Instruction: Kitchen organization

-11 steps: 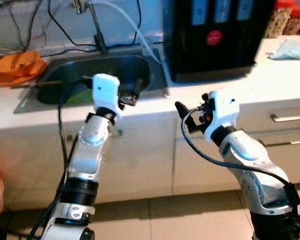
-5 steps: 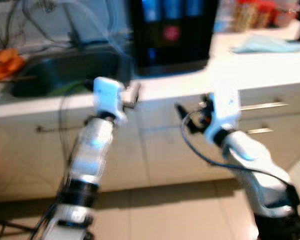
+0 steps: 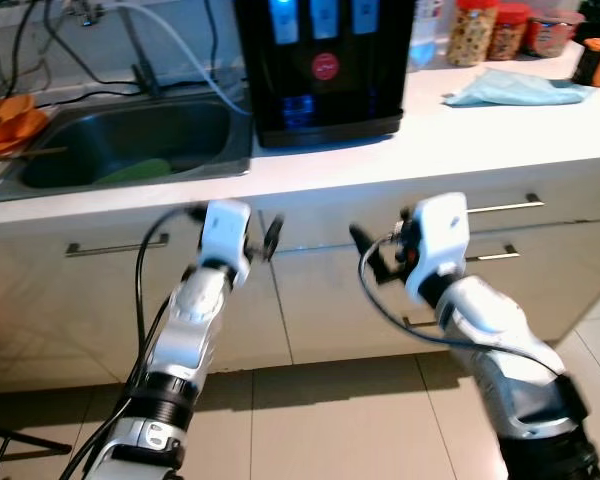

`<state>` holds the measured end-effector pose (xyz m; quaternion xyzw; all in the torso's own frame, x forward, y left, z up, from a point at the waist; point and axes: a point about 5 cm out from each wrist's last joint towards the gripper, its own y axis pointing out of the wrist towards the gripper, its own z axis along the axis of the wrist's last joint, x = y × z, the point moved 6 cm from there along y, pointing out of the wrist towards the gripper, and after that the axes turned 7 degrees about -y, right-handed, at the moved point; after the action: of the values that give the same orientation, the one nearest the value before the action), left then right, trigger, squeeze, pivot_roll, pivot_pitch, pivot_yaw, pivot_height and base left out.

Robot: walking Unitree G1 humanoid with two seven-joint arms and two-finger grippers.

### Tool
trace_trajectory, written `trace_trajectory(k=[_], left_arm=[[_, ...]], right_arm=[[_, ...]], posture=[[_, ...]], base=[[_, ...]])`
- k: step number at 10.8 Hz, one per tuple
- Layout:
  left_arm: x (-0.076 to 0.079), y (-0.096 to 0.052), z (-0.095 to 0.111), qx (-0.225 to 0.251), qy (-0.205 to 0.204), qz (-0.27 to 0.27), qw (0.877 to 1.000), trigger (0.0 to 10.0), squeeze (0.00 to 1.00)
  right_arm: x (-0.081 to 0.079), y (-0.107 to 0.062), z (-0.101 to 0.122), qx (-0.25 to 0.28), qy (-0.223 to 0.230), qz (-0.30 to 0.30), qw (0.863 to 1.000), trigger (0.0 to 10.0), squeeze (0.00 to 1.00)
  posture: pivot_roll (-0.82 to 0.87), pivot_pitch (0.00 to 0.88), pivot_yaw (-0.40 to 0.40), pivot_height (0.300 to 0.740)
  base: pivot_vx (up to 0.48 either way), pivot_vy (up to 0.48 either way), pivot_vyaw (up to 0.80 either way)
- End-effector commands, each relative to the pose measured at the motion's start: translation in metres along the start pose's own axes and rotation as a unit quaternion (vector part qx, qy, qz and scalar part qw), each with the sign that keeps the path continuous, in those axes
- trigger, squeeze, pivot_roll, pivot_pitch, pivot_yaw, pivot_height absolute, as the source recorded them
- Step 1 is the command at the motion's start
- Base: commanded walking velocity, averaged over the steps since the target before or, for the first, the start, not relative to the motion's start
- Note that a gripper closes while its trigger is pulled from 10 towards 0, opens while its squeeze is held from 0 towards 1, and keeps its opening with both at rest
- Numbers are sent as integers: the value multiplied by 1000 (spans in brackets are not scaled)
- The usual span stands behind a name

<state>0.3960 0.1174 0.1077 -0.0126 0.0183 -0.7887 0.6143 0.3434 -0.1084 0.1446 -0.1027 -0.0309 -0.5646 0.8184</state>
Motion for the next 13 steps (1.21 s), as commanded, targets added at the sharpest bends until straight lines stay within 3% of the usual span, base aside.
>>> trace_trajectory(k=[1, 3, 5, 6, 7, 8, 10, 11, 13], left_arm=[[-10, -5, -18, -25, 3, 16, 1000, 10000, 0], [-12, -12, -65, -107, -14, 19, 994, 10000, 0], [-14, -19, -96, -177, -29, 26, 984, 10000, 0], [-8, -36, -128, -230, -46, 21, 972, 10000, 0], [5, -50, -150, -274, -67, -9, 959, 10000, 0], [5, -66, -170, -317, -47, -9, 947, 10000, 0], [-2, -80, -185, -359, -25, 1, 933, 10000, 0], [-10, -97, -199, -393, -2, 7, 920, 10000, 0], [-24, -128, -220, -440, -11, 35, 897, 10000, 0]], right_arm=[[-5, 3, -9, -9, -1, 9, 1000, 10000, 0], [-14, 9, -44, -52, 3, 20, 998, 10000, 0], [-26, 15, -87, -101, 16, 33, 994, 10000, 0], [-35, 14, -123, -146, 26, 34, 988, 10000, 0], [-42, 11, -149, -183, 68, 27, 980, 10000, 0], [-49, 6, -173, -220, 85, 21, 972, 10000, 0], [-42, -9, -209, -277, 114, -19, 954, 10000, 0], [-34, -23, -228, -308, 108, -39, 944, 10000, 0], [-22, -45, -250, -341, 113, -64, 931, 10000, 0]], posture=[[-121, 0, 125, 740], [-125, 0, 125, 740], [-128, 0, 128, 740], [-122, 0, 125, 740], [-120, 0, 122, 740], [-119, 0, 123, 740], [-115, 0, 115, 740], [-120, 0, 117, 740], [-123, 0, 118, 740]], base=[[0, 0, 0], [0, 0, 0], [0, 0, 0], [0, 0, 0], [0, 0, 0], [0, 0, 0], [0, 0, 0], [0, 0, 0], [0, 0, 0]])
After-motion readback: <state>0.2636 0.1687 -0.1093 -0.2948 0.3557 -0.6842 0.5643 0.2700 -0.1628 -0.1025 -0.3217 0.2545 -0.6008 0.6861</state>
